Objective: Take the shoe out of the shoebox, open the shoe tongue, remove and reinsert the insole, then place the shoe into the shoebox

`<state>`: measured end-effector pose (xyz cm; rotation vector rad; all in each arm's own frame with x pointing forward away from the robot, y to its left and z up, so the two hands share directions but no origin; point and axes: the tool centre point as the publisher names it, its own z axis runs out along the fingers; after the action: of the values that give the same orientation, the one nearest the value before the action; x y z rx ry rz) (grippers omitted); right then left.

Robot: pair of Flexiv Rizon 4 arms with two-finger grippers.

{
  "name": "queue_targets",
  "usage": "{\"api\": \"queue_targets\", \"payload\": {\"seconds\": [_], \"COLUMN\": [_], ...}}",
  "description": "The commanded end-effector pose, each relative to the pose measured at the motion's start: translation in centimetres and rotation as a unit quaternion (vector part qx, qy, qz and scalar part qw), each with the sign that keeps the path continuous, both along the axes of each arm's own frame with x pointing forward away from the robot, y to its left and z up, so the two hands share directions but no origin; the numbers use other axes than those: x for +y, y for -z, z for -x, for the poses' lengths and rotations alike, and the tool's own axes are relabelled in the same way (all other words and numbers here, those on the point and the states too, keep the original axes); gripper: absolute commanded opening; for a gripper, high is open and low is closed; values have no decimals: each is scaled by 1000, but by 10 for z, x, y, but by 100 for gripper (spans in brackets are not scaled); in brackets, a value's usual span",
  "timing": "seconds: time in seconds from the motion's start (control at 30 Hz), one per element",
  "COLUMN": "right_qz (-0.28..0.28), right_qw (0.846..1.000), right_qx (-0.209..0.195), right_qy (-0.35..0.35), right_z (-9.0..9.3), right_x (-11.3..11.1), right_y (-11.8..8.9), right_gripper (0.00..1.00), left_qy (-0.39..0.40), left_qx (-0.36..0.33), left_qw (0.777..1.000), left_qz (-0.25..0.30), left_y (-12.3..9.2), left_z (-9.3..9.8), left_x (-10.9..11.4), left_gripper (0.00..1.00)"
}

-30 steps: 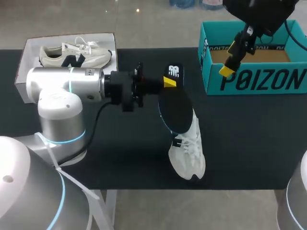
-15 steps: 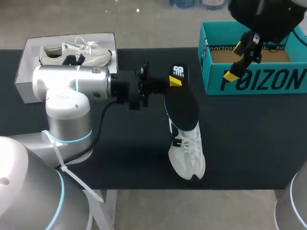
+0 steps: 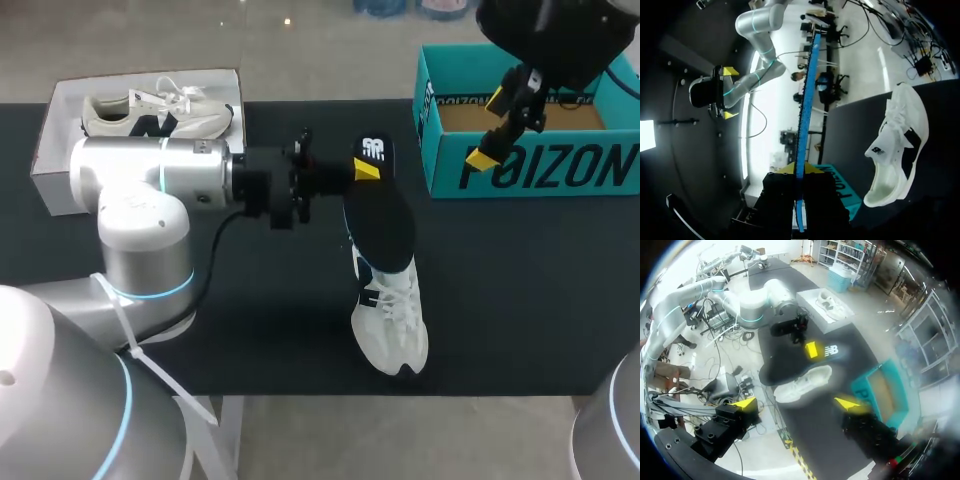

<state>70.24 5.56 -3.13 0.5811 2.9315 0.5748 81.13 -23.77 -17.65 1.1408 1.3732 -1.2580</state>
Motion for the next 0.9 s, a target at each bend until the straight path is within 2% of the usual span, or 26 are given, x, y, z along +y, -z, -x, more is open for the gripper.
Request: {"api": "queue_targets", "payload": {"seconds": [0.03,0.17,0.2,0.33,0.4,0.47,0.57,0.8,0.9], "right_qz": [2,2,2,2,2,2,2,2,2], "right_qw": [1000,1000,1000,1000,1000,1000,1000,1000,1000], "right_qx": [2,2,2,2,2,2,2,2,2], "right_qy": [0,0,0,0,0,0,0,0,0], "right_z": [-2,-2,-2,-2,-2,-2,-2,-2,-2], "right_x": [1,1,1,1,1,1,1,1,1], "right_y": [-1,-1,-1,-1,-1,-1,-1,-1,-1], "right_gripper": [100,100,100,100,100,100,100,100,100], "left_qy": [33,42,46,57,62,56,57,77,93], "left_qx": [113,214,252,330,382,393,439,578,657], "left_qw": [993,976,966,942,922,918,897,813,749], "left_qz": [1,-16,-20,-11,-12,-2,11,15,5], "left_y": [-1,-7,-8,-13,-16,-17,-14,-11,-9], "left_z": [-5,-4,-4,-2,0,3,4,11,15], "left_x": [-9,-18,-19,-19,-17,-13,-5,-3,-8], "left_gripper": [0,0,0,0,0,0,0,0,0]}}
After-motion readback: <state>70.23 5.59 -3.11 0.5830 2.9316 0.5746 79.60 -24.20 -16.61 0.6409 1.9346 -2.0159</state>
